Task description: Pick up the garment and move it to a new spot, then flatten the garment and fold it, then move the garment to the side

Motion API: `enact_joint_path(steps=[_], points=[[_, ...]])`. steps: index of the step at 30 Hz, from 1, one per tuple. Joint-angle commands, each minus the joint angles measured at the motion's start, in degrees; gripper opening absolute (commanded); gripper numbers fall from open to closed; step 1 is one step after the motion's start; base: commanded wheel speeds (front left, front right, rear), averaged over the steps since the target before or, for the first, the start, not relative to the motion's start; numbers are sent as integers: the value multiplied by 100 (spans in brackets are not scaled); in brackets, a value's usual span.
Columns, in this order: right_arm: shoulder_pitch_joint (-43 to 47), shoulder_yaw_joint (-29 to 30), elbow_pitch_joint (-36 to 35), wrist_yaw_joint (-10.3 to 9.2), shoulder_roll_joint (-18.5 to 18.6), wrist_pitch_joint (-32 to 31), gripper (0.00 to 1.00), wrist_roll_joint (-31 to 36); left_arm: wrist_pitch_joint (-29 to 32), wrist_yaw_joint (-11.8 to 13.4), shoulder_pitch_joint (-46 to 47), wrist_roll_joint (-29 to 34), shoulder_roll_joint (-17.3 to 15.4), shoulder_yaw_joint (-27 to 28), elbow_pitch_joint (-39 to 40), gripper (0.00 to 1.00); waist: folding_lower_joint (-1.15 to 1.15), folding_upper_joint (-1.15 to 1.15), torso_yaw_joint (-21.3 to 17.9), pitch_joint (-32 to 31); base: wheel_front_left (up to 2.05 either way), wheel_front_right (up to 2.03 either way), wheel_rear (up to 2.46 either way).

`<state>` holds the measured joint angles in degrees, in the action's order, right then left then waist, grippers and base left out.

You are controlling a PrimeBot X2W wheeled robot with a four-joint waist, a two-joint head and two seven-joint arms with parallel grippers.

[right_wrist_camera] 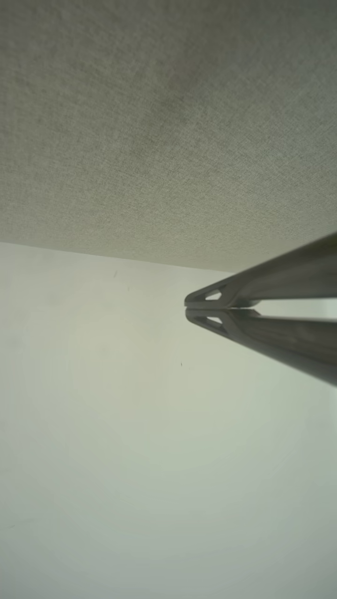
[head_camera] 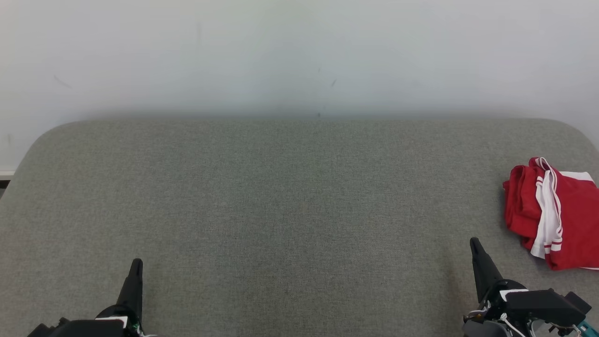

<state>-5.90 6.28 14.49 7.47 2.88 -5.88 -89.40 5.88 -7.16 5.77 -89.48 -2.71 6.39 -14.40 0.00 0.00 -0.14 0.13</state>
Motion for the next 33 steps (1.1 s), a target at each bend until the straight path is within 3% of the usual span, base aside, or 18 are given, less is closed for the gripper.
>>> enact_joint_path(steps=[1,33], points=[[-50,12,-35,4,-1,-31,0,-114,35,-48,51,-131,-29,23,30,0,0,0,3,1,0,0,0],[-51,32,-58,4,-1,-84,0,-303,77,-45,76,-306,-30,24,47,0,0,0,14,4,0,0,0]])
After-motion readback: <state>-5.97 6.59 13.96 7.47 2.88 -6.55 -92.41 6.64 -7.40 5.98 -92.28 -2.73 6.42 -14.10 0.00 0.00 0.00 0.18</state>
